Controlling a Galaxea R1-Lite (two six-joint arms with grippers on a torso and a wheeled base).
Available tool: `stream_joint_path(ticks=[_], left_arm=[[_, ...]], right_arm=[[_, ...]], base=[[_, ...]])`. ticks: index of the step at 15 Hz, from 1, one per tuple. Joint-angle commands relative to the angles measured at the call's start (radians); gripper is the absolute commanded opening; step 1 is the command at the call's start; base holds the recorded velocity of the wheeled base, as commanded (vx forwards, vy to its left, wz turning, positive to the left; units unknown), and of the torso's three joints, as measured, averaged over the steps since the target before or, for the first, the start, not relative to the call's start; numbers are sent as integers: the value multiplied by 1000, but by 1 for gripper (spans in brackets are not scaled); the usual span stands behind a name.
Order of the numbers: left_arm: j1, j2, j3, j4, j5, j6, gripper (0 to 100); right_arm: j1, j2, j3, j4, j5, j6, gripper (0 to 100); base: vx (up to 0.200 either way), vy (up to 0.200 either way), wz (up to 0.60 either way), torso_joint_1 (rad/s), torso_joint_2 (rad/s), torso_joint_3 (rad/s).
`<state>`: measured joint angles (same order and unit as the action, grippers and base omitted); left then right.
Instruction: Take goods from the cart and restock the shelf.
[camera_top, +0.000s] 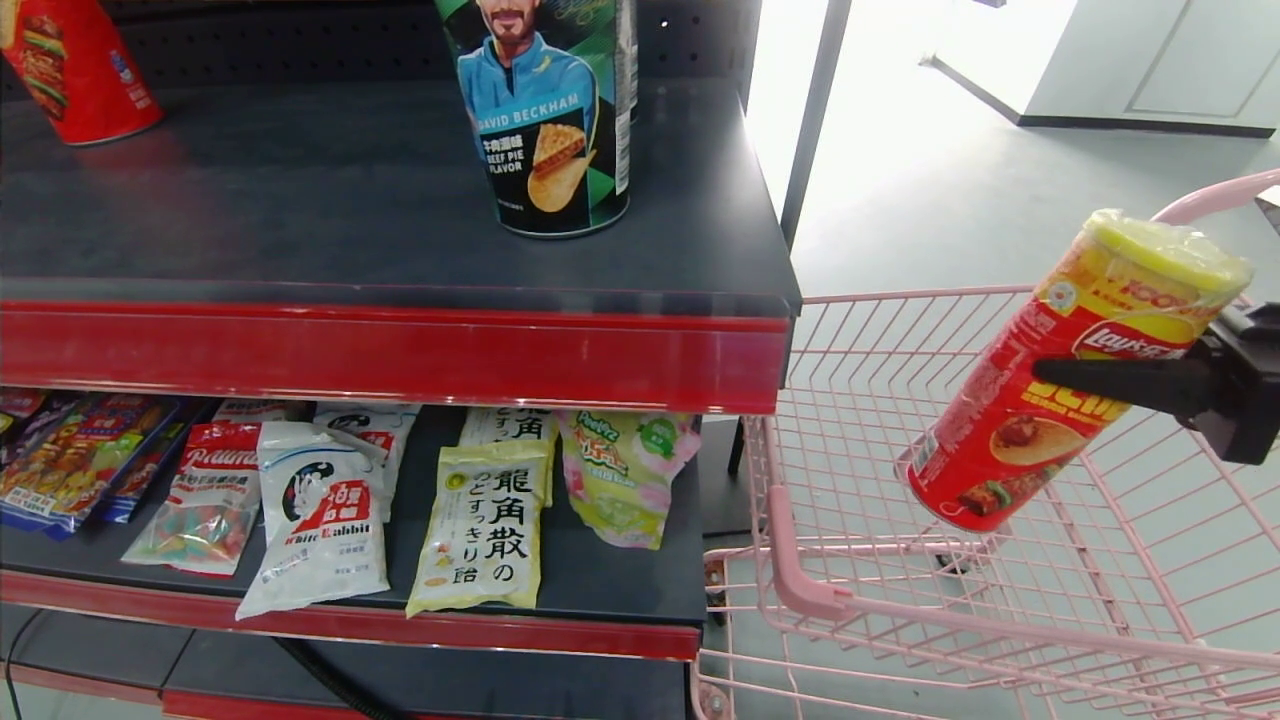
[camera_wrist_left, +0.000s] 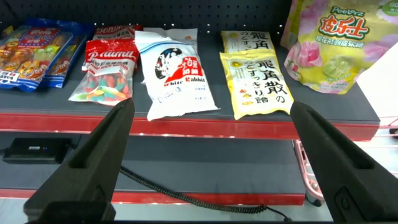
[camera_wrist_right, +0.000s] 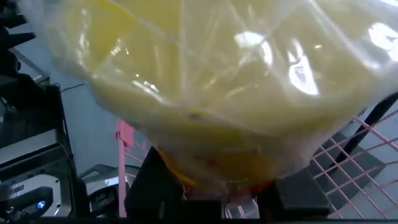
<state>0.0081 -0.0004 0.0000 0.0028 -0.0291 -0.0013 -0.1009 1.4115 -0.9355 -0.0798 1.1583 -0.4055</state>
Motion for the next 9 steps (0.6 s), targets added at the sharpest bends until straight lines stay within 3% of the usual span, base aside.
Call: stream_joint_path(ticks=[1,3,6,7,9], left_arm=[[0,0,0,0,0,0,100],[0,0,0,0,0,0,100],[1,0,-2,0,0,0,100],[0,0,0,0,-2,0,100],[0,0,0,0,-2,0,100]], right_arm=[[89,-80,-11,11,-12,24,0],[165,-111,4,32,-68,37,0],[204,-140,52,26,-152,33,0],[260,-163,67,26,-229,31,0],[271,-178,90,26,-249,30,0]], base=[[0,0,0,0,0,0],[0,0,0,0,0,0],[0,0,0,0,0,0],[0,0,0,0,0,0],[0,0,0,0,0,0]])
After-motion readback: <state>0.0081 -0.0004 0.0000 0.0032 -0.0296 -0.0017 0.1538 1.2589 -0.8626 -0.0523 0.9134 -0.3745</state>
